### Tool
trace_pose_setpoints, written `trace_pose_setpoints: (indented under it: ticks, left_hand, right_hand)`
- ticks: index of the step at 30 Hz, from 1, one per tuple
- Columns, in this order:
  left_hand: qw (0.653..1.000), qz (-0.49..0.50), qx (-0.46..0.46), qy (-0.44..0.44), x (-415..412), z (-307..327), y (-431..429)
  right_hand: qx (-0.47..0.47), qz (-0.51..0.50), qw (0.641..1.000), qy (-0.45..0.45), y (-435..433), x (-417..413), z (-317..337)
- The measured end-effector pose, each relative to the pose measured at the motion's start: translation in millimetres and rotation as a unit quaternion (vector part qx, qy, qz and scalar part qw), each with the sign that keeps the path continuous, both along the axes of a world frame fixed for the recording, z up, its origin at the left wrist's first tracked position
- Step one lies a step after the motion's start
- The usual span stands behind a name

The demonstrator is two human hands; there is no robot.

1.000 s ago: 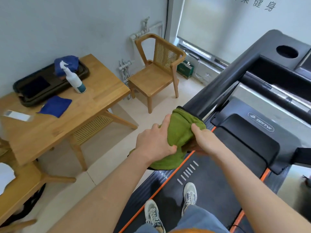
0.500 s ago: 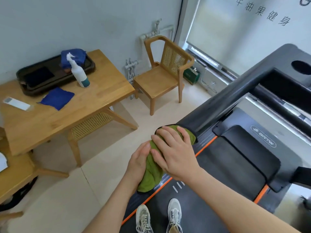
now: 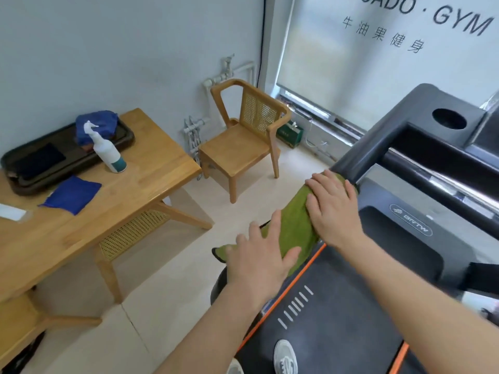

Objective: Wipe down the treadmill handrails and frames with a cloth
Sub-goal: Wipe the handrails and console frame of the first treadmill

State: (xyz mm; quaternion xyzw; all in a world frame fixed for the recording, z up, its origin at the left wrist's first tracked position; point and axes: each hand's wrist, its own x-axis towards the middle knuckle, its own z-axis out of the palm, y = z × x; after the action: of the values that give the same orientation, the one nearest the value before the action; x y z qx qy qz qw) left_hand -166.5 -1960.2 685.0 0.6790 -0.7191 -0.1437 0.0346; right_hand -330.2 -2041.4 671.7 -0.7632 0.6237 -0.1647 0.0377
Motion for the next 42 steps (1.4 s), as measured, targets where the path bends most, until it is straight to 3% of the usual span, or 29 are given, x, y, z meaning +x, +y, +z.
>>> trace_pose_setpoints:
  ticks: [3,6,9,14,19,25,29,32,38,40,42]
  left_hand:
    - [0.999,-0.015,-0.027,0.019,14.5,-9.3,13.3]
    - [0.998,-0.029,-0.045,0.028,9.4,-9.6,-0.7]
    - [0.999,-0.030,-0.013,0.040,-15.1,-4.9,-25.3]
    - [0.999,-0.028,0.001,-0.017,-89.1,4.3,-101.0]
    - [0.996,-0.051,0.056,0.040,-153.0,8.2,-194.5]
    - [0.983,-0.077,0.081,0.147,-212.7,-1.9,-285.6]
    - [0.975,-0.078,0.093,0.186,-213.4,2.9,-284.9]
    - [0.984,-0.074,0.077,0.143,-192.3,10.7,-247.9]
    - [0.997,-0.063,0.012,0.049,-144.5,12.0,-172.9]
    - [0.995,-0.030,0.031,0.090,-130.1,13.2,-153.4]
    - [0.976,0.078,0.038,0.199,-111.4,13.9,-133.9]
  right_hand:
    - [-0.027,0.062,0.995,-0.072,53.6,31.8,-13.2]
    - [-0.055,0.137,0.987,-0.062,33.0,6.6,-13.9]
    - [-0.051,0.104,0.992,-0.045,-18.7,-35.2,-8.2]
    - [-0.006,0.035,0.999,0.028,-91.5,-90.1,4.5]
    - [0.066,-0.024,0.992,0.102,-168.4,-140.5,25.9]
    - [0.101,-0.092,0.986,0.100,-245.1,-194.5,27.3]
    - [0.110,-0.105,0.985,0.077,-248.6,-191.2,30.4]
    - [0.063,-0.084,0.992,0.065,-215.1,-177.0,22.3]
    - [-0.003,-0.015,1.000,-0.013,-130.9,-124.6,6.1]
    - [-0.009,-0.022,0.989,-0.143,-114.7,-117.9,13.2]
    - [-0.010,-0.072,0.950,-0.304,-108.0,-112.8,24.3]
